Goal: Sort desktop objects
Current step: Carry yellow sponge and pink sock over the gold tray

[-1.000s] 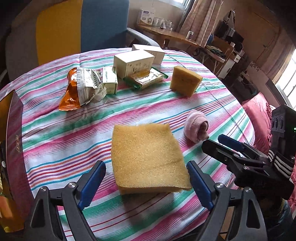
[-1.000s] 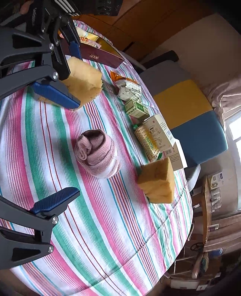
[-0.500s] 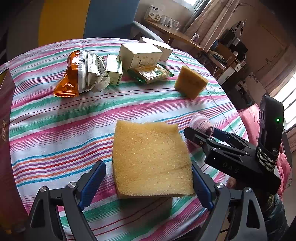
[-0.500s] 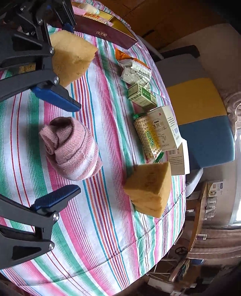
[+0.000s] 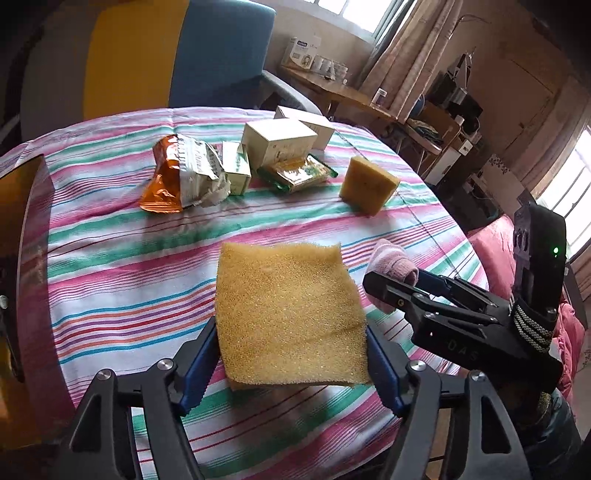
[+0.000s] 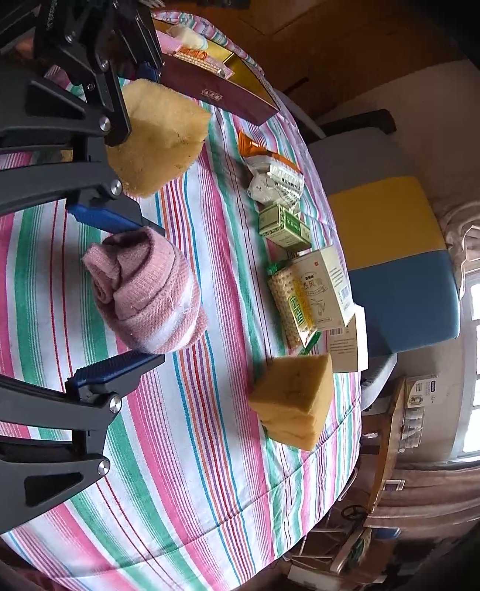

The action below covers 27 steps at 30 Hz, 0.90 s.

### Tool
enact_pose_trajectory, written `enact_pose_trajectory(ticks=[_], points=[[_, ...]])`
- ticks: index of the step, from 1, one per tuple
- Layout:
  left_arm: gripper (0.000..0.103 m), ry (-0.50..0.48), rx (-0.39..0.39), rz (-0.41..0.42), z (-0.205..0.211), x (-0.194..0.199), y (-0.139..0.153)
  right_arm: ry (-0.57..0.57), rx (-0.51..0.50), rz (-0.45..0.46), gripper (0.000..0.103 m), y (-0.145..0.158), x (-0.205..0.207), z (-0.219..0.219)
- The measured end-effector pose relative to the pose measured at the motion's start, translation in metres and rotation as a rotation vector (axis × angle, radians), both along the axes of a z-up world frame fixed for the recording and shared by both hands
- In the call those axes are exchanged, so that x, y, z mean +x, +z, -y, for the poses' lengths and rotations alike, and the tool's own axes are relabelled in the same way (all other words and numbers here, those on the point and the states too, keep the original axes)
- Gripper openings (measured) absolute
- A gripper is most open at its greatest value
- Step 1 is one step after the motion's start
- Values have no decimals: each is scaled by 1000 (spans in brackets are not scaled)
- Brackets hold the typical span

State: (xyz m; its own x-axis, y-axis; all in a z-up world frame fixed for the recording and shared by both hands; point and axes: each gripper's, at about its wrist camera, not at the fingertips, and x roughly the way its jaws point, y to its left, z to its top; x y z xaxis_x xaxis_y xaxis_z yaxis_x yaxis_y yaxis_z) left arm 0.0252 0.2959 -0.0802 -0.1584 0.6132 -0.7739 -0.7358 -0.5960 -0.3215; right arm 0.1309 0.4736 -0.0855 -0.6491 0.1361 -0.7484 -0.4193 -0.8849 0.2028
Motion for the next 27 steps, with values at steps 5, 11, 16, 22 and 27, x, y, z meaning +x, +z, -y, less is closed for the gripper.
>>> enact_pose_trajectory(ticks=[5, 11, 16, 22, 27], points=[[74, 76, 52, -39, 35, -4, 24, 51, -6, -38, 60, 17, -6, 24], [75, 216, 78, -90, 91, -17, 44, 178, 21, -64, 60, 38, -35, 70], [75, 355, 79, -144, 148, -32, 53, 300, 31, -80, 60, 51, -69, 116], [75, 536, 74, -171, 218, -67, 56, 448, 37, -93, 60, 63, -121, 176], [75, 616, 61, -203, 252, -99, 60, 524, 31, -74, 60, 60, -168, 215]])
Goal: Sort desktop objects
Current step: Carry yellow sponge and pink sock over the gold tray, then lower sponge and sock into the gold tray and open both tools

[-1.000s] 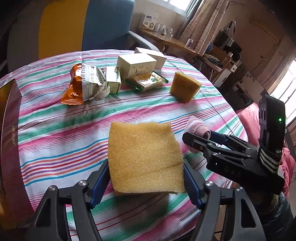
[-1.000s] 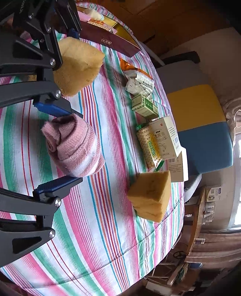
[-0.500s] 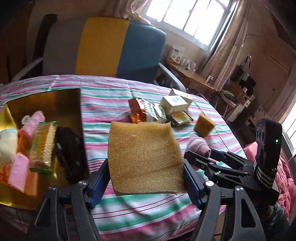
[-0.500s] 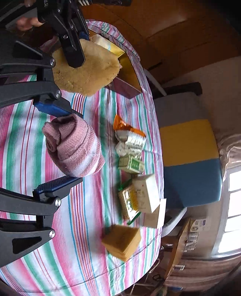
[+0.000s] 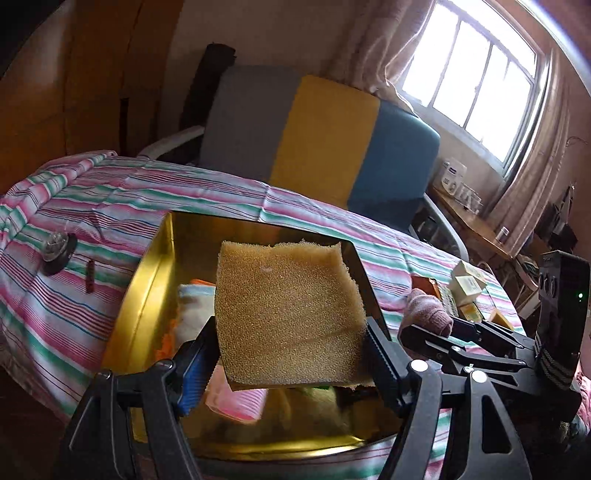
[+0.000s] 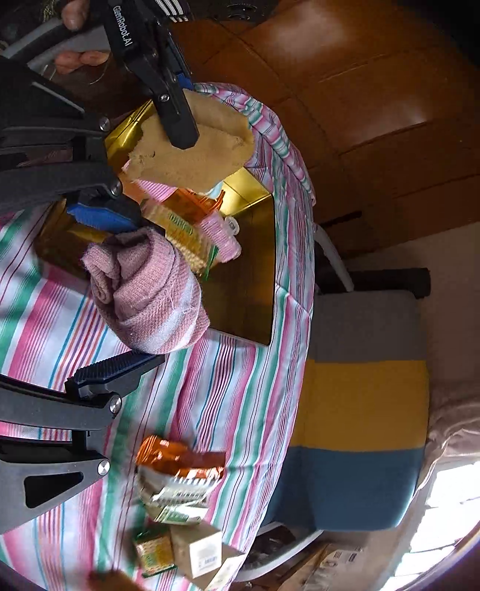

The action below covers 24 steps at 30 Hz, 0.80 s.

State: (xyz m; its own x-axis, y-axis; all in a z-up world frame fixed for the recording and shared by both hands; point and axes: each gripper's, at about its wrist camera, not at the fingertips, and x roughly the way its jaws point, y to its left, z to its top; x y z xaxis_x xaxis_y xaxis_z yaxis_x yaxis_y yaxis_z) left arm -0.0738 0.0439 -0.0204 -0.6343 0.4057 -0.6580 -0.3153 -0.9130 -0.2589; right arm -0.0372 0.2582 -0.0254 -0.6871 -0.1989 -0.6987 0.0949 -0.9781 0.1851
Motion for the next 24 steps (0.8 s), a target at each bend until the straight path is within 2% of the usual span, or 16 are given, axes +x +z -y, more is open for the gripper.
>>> enact_pose_trajectory(ticks=[8, 15, 18, 20, 24], points=[[75, 54, -61, 13, 18, -55, -9, 36, 17, 37, 60, -9, -70, 41], [78, 89, -101, 28, 19, -96, -20, 24, 16, 62, 61, -17, -108, 46], [79, 97, -106, 28, 19, -104, -20, 21, 9, 64, 69, -18, -115, 44], [81, 104, -111, 22, 20, -105, -20, 15, 6, 53, 81, -18, -115, 42], [83, 125, -102, -12, 24, -94, -10, 11, -11, 45, 83, -17, -107, 38]])
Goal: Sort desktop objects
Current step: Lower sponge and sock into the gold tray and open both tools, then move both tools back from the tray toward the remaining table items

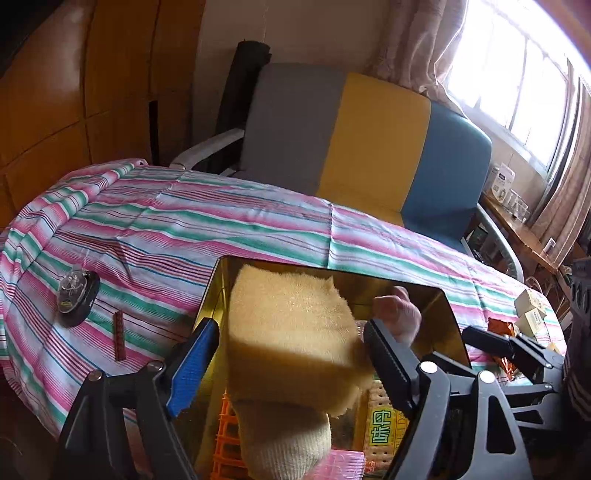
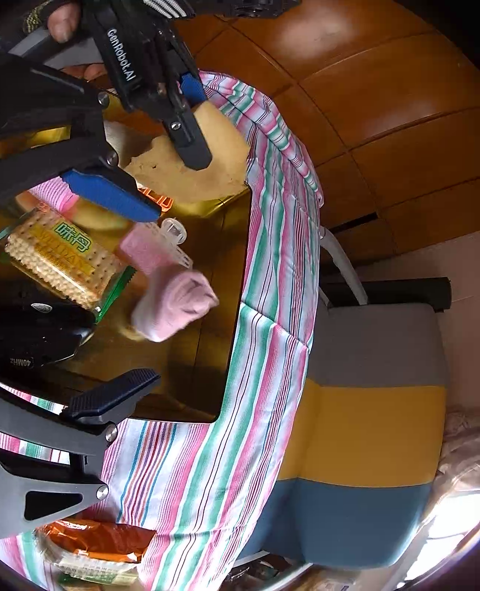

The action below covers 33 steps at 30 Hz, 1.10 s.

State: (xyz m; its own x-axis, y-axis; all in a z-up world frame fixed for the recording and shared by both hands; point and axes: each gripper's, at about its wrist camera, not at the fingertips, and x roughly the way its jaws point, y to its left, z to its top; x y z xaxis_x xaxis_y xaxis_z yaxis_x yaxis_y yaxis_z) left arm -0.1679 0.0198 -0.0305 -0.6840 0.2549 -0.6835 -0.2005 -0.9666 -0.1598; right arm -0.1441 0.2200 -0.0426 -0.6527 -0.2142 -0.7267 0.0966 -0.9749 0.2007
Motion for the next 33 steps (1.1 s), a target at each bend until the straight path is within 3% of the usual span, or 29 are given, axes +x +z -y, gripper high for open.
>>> enact_pose_trajectory(ticks=[7, 11, 18, 24, 27, 33], points=[[84, 63, 53, -51, 18, 19, 20, -31, -77, -18, 95, 2, 32, -16], [84, 9, 59, -57, 11, 40, 21, -64, -135, -37, 103, 3, 56, -32], [84, -181, 63, -43, -43, 102, 15, -173, -121, -45, 103, 2, 97, -70], [84, -473, 61, 21, -113, 161, -3, -333, -126, 7, 103, -19, 140, -131], [84, -609, 27, 34, -148, 188, -12, -420, -163, 35, 103, -33, 167, -166], [84, -740, -61, 102, -194, 212, -45, -485, -213, 57, 103, -48, 200, -215]])
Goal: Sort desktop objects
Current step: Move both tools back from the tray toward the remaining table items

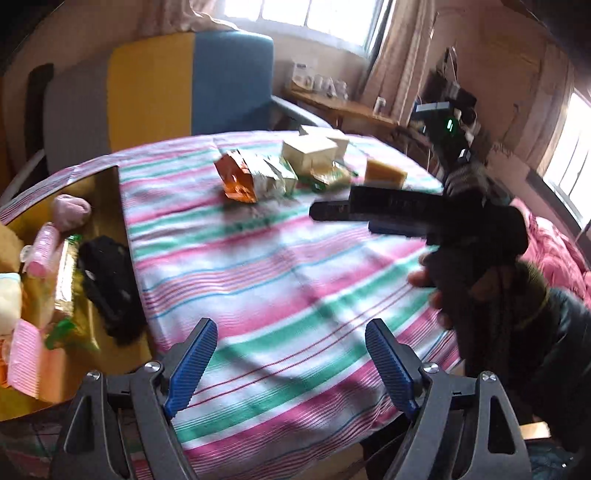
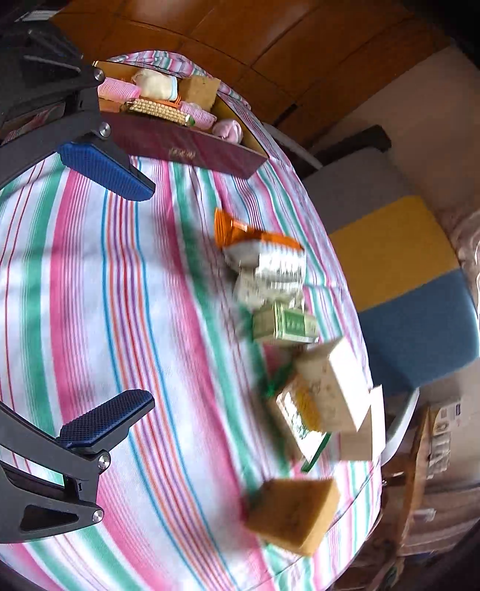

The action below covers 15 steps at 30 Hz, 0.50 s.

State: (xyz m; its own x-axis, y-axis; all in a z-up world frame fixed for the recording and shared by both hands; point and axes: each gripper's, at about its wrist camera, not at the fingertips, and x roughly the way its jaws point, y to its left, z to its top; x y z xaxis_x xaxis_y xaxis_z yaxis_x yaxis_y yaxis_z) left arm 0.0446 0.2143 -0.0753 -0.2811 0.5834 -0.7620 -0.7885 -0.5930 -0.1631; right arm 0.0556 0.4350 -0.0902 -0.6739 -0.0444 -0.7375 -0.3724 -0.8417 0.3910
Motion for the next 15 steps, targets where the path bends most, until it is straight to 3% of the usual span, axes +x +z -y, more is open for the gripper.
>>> enact_pose_trajectory(ticks=[3, 9, 15], points=[[84, -13, -40, 32, -8, 0, -17, 28, -26, -1, 103, -2, -3, -9], [84, -2, -61, 99, -7, -12, -42, 162, 73, 4, 103, 16, -50, -2], [86, -26, -55, 63, -10, -7, -46, 240, 185, 31, 103, 32, -126, -6]])
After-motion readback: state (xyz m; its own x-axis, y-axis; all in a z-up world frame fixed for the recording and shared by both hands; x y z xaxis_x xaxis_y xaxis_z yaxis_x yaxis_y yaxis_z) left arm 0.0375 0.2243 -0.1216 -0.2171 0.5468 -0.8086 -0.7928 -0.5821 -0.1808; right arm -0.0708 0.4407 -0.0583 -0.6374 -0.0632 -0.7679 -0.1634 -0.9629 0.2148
